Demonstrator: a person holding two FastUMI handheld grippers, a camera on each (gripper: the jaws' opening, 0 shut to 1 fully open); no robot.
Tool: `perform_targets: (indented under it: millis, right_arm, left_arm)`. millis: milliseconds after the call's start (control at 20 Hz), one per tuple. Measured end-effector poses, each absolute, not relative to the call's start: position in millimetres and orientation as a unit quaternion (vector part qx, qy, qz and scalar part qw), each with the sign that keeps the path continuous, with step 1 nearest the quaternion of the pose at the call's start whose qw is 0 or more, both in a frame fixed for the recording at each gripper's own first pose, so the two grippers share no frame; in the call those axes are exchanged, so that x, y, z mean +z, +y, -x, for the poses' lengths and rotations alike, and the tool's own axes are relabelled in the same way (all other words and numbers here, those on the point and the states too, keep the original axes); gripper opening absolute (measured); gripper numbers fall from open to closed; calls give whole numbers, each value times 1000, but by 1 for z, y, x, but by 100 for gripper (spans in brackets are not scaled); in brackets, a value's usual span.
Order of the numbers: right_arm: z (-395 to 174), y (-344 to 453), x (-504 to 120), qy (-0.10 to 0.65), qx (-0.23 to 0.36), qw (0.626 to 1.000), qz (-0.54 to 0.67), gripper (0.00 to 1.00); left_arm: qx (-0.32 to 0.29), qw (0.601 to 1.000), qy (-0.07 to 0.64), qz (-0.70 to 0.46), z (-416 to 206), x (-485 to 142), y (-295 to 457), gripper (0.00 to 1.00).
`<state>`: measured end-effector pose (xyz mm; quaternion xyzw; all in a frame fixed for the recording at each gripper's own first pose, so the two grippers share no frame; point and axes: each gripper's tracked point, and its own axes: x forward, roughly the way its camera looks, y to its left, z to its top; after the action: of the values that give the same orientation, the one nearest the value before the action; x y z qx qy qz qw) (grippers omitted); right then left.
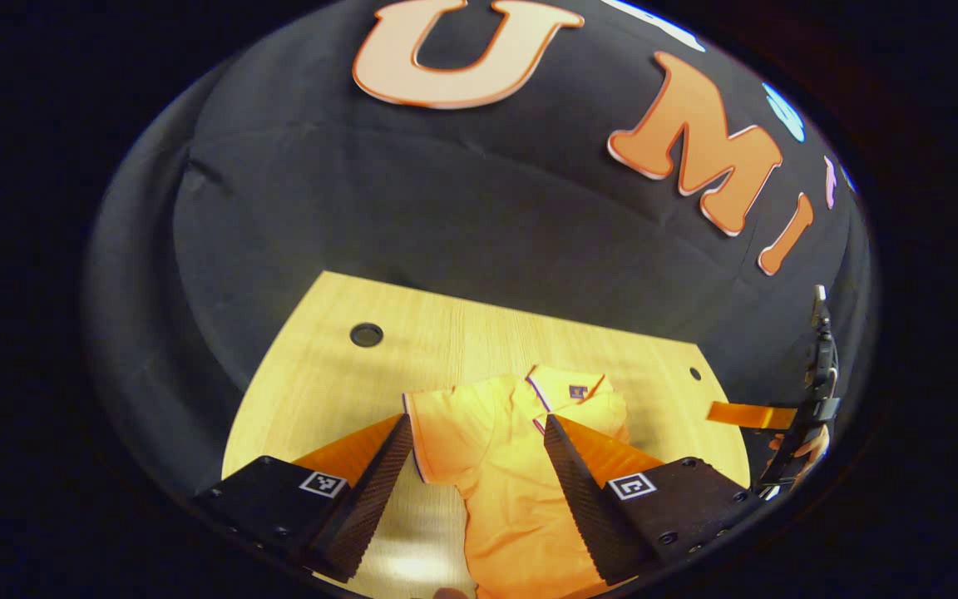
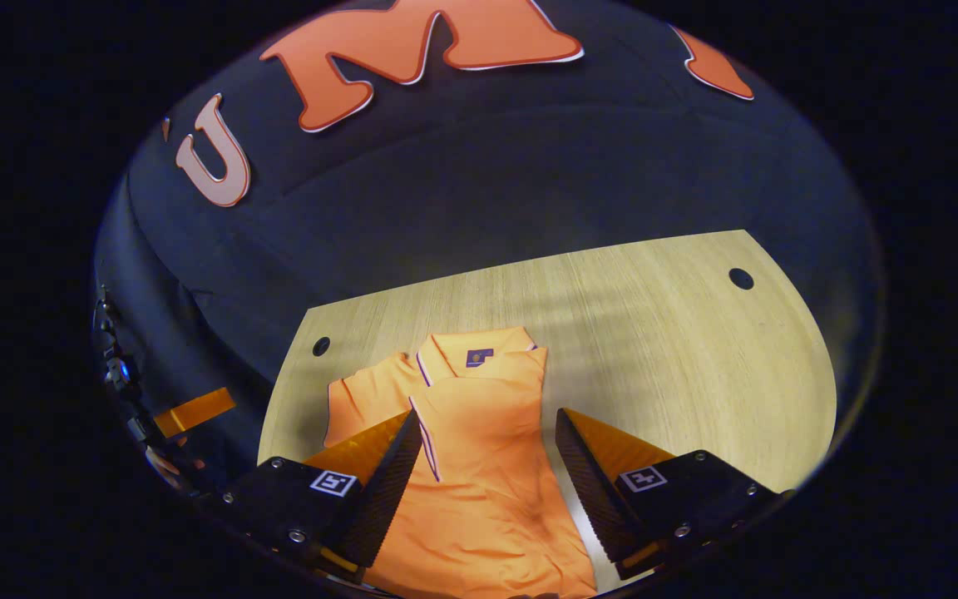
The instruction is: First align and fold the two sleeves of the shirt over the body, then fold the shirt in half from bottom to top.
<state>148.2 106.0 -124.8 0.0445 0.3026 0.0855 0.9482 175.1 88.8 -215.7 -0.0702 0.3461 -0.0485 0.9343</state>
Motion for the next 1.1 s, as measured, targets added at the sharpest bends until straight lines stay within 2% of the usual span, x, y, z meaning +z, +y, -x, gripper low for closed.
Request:
perform_targets:
  millis: [250,300,500,1000,1100]
  right_arm:
    - [-132,28,-100,256,45,965,-47,99]
    - [-129,18,-88,239,41,969,-51,99]
    - [-115,-14,-63,202,41,978,-37,98]
    - [-105,-36,-68,215,50,975,-34,99]
    - [-105,-38,-71,220,51,974,-34,99]
  left_arm:
    - [-10,898,435,70,-190,-274,99,98]
    - [-3,888,454,71,-193,-285,100,96]
    - [26,860,507,54,-203,-327,117,98]
    - [85,803,590,-5,-207,-400,149,98]
    - [80,808,583,-13,-214,-399,153,98]
